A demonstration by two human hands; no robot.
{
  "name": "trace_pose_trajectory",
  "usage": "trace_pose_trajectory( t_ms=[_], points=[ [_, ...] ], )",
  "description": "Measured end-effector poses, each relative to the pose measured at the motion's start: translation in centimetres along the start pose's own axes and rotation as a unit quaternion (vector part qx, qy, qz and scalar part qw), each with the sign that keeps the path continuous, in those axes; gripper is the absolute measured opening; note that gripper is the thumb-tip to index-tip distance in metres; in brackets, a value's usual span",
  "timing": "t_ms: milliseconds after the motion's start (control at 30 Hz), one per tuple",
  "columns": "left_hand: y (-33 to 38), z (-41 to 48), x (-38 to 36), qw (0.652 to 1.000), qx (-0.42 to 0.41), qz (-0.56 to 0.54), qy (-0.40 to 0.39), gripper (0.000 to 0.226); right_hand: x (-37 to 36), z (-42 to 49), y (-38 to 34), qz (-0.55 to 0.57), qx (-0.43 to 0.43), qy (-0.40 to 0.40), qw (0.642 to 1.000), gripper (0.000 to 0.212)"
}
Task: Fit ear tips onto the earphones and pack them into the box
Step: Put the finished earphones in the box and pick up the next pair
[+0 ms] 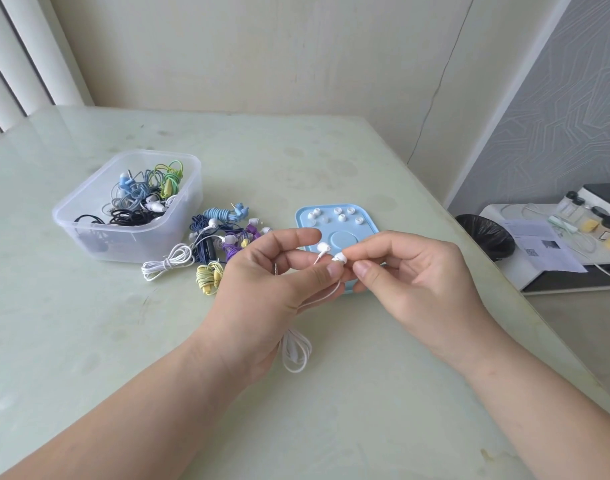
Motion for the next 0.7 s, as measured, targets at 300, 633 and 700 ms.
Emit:
trace_pose_trajectory(
  t_ms=[300, 633, 700],
  points=[
    [-0.4, -0.3, -1.9, 0.989, 0.072, -0.056, -0.113, 0.036, 0.0, 0.0, 0.5, 0.128, -0.073, 0.036, 0.988, 0.02],
    [-0.7, -0.3, -2.1, 0.983, 0.094, -0.047, -0.149, 0.041, -0.1, 0.1, 0.4, 0.157, -0.1, 0.064, 0.98, 0.017],
    [-0.9, -0.1, -1.8, 0.986, 0.089, -0.032, -0.138, 0.04, 0.0, 0.1, 0.3, 0.145, -0.091, 0.069, 0.983, 0.014]
  ],
)
Point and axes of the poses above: each hand's wrist, its own z-axis towards the middle knuckle, its own x-axis out of the back of the hand, y = z × x, the point moved 8 cm from there along z, towards the middle knuckle, and after that the axes turned 5 degrees about y, right-handed, at the moved point
